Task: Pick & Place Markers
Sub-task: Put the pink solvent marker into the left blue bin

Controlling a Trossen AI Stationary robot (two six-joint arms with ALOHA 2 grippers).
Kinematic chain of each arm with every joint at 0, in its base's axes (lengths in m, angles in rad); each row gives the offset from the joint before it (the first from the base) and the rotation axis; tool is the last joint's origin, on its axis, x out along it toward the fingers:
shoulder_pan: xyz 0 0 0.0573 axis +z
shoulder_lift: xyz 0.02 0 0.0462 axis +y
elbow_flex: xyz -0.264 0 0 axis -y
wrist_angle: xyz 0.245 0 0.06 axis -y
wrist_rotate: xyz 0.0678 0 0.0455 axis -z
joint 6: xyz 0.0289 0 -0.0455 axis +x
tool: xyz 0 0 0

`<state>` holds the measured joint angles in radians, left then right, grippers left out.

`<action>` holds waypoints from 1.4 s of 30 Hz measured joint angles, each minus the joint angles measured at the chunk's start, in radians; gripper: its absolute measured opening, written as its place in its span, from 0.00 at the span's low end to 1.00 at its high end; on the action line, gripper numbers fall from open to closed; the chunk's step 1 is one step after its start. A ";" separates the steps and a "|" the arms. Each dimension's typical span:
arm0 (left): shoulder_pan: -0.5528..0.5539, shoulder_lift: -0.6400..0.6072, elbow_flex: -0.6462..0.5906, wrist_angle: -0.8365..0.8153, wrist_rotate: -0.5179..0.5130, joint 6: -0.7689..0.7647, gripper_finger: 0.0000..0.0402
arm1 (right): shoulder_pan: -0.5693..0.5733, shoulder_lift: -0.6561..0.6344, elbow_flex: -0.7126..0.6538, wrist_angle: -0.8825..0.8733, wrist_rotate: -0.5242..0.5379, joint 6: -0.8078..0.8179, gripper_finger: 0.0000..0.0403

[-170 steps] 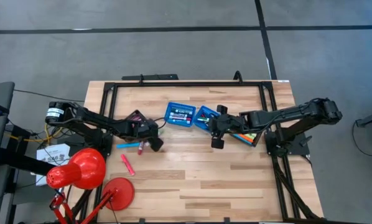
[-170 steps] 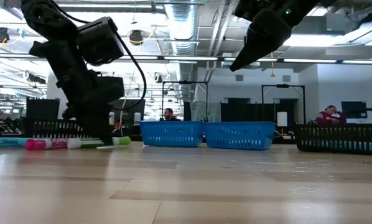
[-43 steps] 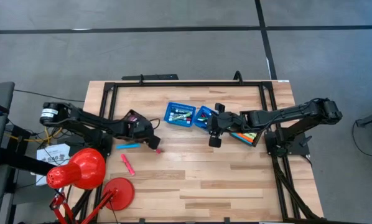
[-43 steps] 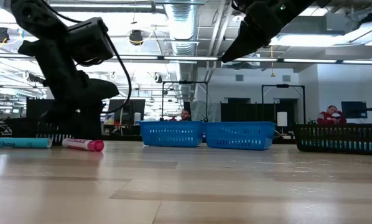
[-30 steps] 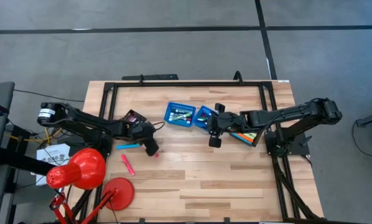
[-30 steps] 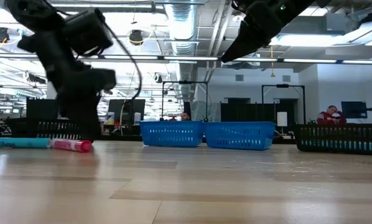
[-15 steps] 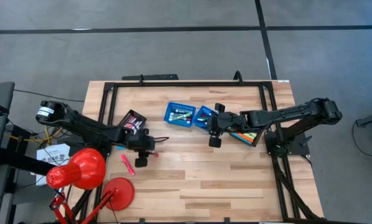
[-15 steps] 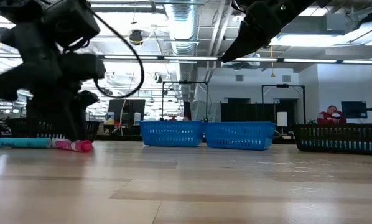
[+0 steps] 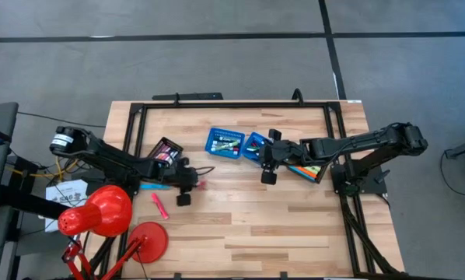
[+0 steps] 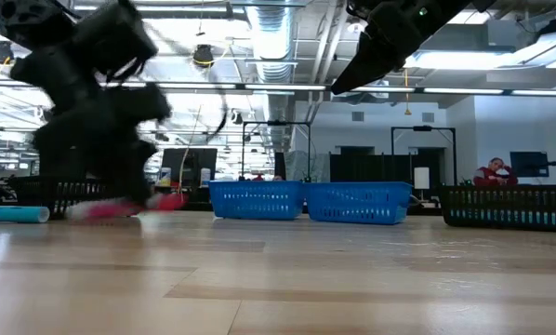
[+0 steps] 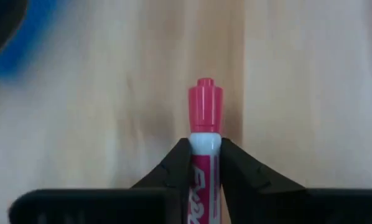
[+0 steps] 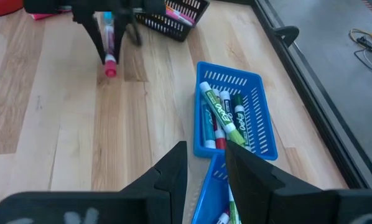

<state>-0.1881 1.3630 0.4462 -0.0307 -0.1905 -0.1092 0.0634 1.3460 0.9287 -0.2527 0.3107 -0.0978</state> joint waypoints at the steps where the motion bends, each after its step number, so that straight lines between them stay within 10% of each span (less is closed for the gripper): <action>1: 0.001 -0.003 0.009 0.059 -0.028 0.001 0.15 | -0.001 0.000 0.000 0.000 0.000 -0.001 0.24; 8: 0.074 -0.005 0.062 0.452 -0.098 0.174 0.18 | -0.001 0.000 -0.001 0.008 0.000 -0.009 0.24; 26: 0.410 0.014 0.090 0.641 0.039 0.259 0.18 | -0.001 0.000 -0.001 0.092 0.001 -0.090 0.24; 42: 0.456 0.421 0.192 0.939 0.076 0.228 0.19 | -0.007 0.000 -0.001 0.191 0.001 -0.174 0.24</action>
<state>0.2677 1.7836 0.6384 0.9079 -0.1147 0.1185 0.0561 1.3460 0.9276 -0.0617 0.3115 -0.2714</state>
